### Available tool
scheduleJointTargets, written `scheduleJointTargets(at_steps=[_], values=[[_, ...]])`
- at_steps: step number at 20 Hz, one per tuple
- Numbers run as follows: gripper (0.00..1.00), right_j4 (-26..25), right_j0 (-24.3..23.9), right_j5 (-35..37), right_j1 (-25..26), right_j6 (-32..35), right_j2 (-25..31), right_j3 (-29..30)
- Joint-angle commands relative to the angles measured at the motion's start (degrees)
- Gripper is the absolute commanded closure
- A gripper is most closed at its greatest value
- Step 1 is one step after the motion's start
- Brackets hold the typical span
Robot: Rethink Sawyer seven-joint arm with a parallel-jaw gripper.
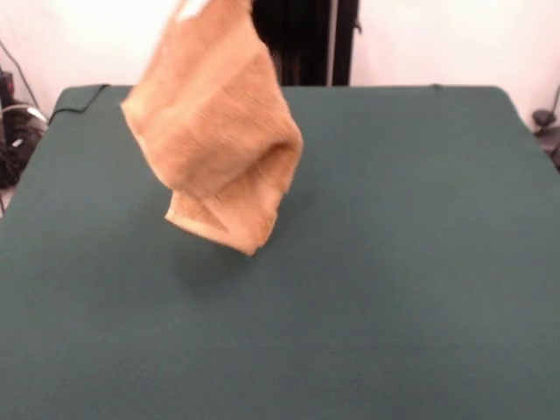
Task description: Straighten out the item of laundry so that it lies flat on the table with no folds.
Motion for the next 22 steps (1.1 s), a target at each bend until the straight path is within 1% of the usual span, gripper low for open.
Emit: scheduleJointTargets(at_steps=[1, 6, 7, 11, 13, 14, 16, 18, 20, 22], values=[[1.00, 0.63, -6.29, 12.58, -4.12, -13.36, 5.34, 1.76], [1.00, -3.61, -10.41, 21.66, -3.68, -16.17, 7.41, -6.21], [1.00, -4.20, -11.11, 22.44, -3.90, -16.88, 7.92, -7.31], [1.00, -7.48, -12.44, 28.48, -3.50, -18.05, 9.99, -13.31], [1.00, -8.45, -12.30, 29.18, -3.39, -17.53, 10.56, -14.41], [1.00, -8.47, -12.05, 28.58, -3.47, -17.05, 10.73, -13.95], [1.00, -8.44, -10.69, 26.26, -4.45, -13.94, 10.11, -11.94], [1.00, -7.85, -8.43, 21.59, -5.82, -10.03, 9.11, -7.75], [1.00, -6.70, -5.85, 13.65, -6.95, -4.99, 7.69, -1.83], [1.00, -6.45, -3.65, 7.83, -6.76, -0.94, 6.88, 1.36]])
